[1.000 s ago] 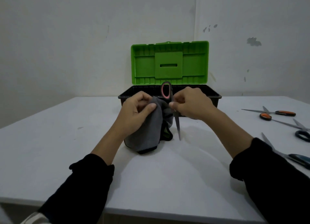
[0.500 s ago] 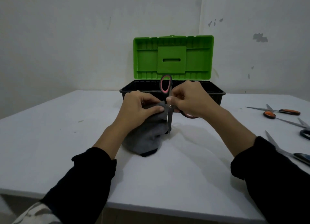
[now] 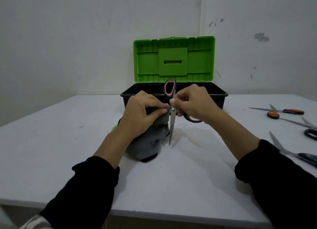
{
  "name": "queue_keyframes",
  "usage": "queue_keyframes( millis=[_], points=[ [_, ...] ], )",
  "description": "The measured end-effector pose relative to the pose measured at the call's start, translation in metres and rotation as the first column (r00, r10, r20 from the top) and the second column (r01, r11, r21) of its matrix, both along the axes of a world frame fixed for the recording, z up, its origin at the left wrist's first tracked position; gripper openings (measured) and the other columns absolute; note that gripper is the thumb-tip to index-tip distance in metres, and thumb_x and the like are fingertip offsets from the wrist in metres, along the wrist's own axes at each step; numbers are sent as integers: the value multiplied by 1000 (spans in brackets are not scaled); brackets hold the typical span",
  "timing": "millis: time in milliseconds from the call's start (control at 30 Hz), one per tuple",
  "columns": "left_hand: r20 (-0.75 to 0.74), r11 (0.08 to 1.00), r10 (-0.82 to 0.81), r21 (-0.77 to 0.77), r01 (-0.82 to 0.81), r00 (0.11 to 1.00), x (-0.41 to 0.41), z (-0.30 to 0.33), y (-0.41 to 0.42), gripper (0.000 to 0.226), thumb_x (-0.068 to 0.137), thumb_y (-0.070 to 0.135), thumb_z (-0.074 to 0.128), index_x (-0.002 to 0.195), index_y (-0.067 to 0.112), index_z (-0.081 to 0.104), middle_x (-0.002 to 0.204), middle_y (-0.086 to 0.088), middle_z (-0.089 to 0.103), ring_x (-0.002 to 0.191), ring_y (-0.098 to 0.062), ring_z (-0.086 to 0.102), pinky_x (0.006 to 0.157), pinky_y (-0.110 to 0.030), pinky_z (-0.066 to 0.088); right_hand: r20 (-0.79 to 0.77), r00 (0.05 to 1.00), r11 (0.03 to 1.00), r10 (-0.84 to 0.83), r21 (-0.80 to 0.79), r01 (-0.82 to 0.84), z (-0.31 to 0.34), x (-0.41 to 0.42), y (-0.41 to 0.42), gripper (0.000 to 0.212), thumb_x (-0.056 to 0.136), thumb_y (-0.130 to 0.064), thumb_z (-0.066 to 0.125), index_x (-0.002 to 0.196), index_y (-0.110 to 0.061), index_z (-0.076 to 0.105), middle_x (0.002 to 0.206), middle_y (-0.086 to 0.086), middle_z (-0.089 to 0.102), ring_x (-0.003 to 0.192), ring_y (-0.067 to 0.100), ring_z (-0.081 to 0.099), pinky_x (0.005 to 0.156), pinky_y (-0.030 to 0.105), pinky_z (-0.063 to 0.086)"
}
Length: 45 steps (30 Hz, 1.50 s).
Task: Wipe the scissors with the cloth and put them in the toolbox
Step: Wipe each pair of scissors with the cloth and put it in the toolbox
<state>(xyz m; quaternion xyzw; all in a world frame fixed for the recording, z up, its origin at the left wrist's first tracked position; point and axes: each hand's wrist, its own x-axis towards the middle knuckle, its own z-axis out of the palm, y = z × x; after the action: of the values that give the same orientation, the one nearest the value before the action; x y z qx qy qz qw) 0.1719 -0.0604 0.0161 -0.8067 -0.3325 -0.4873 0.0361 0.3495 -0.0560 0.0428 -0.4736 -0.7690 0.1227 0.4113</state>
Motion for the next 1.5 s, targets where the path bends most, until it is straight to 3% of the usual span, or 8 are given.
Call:
queue_keyframes(
  millis=[300,533,833,933,1067,1233,1400,1500],
  points=[
    [162,983,9,-185,22,987,5,2,-4,14,69,24,80,80,19,74,76,9,72,74,-5,65,75,-32,53,-139,990,1000,1,0,-1,-11,-10,-3,28,87,-14,63,60,-6,64,53,8,63,46,9,64,46,12,46],
    [61,970,151,-203,-136,987,0,1,3,33,69,59,59,81,31,69,77,17,69,80,-3,64,83,-42,49,-56,998,997,-6,72,10,-6,-6,-5,27,87,-16,61,62,-8,66,49,4,63,38,-2,53,46,5,37],
    [93,913,205,-376,-157,974,-10,-5,11,5,80,32,70,76,30,67,78,11,68,80,-8,63,80,-34,52,-131,991,999,-40,12,42,-5,18,4,21,77,-7,71,58,-7,64,53,6,65,42,6,62,46,10,45],
    [108,899,260,-390,-200,959,-12,-5,13,4,81,28,69,80,25,67,80,9,68,81,-9,63,77,-25,49,-204,976,996,-80,-46,72,-7,22,9,8,76,-4,70,75,-4,62,58,10,66,49,14,66,52,21,54],
    [145,892,369,-331,-306,918,-13,-7,15,14,74,18,75,83,18,65,82,6,65,79,-10,60,76,-23,46,-505,858,989,-98,-143,29,-5,29,13,21,79,-2,67,93,-5,52,75,18,67,61,25,66,59,31,56],
    [132,927,330,-232,-295,934,-2,-12,11,14,73,2,70,76,10,59,68,8,56,61,-2,50,59,-7,38,-733,680,962,-17,-197,-188,-3,27,13,23,81,2,67,87,-10,49,79,13,67,56,12,67,55,21,53],
    [160,963,217,-198,-184,963,13,-17,9,17,88,16,58,73,9,60,62,-1,60,59,-10,53,53,-19,40,-840,542,948,25,-152,-280,-7,13,12,22,81,8,63,86,-8,49,89,18,63,72,18,69,58,21,55],
    [128,967,168,-214,-138,978,16,-20,10,24,92,26,54,77,10,63,65,-3,63,60,-13,55,55,-20,41,-838,546,972,18,-114,-207,-6,7,14,21,81,5,65,83,-8,48,95,24,61,78,22,69,62,24,56]
  ],
)
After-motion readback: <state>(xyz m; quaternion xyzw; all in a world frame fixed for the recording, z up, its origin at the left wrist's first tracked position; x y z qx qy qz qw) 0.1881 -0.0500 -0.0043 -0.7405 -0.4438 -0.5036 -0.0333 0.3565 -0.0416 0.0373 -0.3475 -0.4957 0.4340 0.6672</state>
